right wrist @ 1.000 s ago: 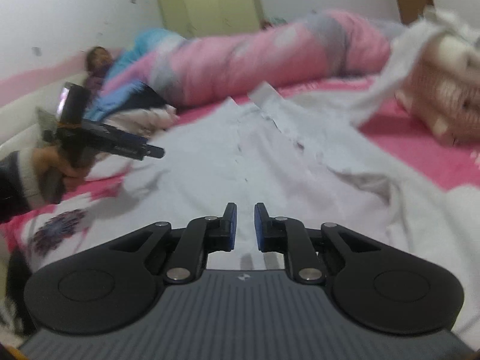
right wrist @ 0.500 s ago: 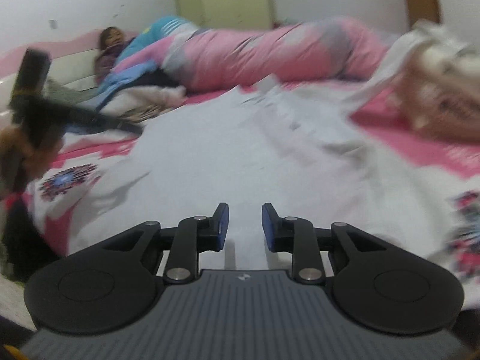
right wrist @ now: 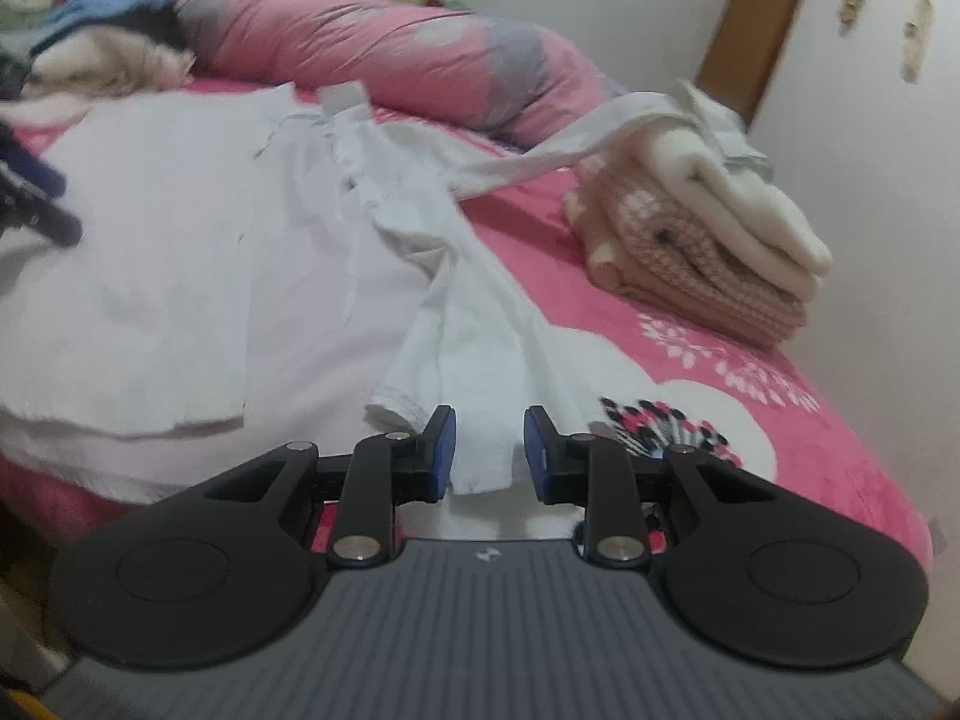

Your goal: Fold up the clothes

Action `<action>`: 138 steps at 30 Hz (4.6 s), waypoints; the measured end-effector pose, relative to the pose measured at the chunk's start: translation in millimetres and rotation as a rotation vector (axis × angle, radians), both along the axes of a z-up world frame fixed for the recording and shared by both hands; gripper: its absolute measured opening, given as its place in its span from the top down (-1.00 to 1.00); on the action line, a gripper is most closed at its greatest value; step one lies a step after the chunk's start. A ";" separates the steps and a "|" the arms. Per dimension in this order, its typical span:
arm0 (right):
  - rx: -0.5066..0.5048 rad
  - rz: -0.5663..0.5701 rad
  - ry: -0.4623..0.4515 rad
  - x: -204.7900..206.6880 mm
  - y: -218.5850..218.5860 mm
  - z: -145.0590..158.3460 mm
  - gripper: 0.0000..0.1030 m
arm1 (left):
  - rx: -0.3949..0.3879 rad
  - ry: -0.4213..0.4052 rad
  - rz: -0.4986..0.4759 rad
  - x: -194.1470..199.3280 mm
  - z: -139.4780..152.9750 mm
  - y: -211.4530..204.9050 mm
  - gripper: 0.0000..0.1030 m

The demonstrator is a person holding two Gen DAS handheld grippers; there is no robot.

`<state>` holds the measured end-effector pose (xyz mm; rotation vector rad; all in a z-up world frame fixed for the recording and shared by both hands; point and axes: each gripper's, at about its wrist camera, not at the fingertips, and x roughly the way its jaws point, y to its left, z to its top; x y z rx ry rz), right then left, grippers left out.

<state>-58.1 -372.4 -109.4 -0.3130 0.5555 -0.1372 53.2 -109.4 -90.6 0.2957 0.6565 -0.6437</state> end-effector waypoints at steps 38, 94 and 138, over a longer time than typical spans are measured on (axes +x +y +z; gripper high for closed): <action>0.618 0.339 0.065 21.9 12.6 110.5 0.96 | -0.100 0.052 -0.024 12.9 -7.9 17.7 -0.56; 0.186 0.187 0.191 517.0 153.7 36.7 0.37 | -0.582 0.326 -0.111 118.7 -32.9 24.7 -0.59; 0.193 0.434 0.280 338.0 121.0 108.3 0.66 | -0.699 0.305 -0.176 108.1 -31.0 39.8 -0.63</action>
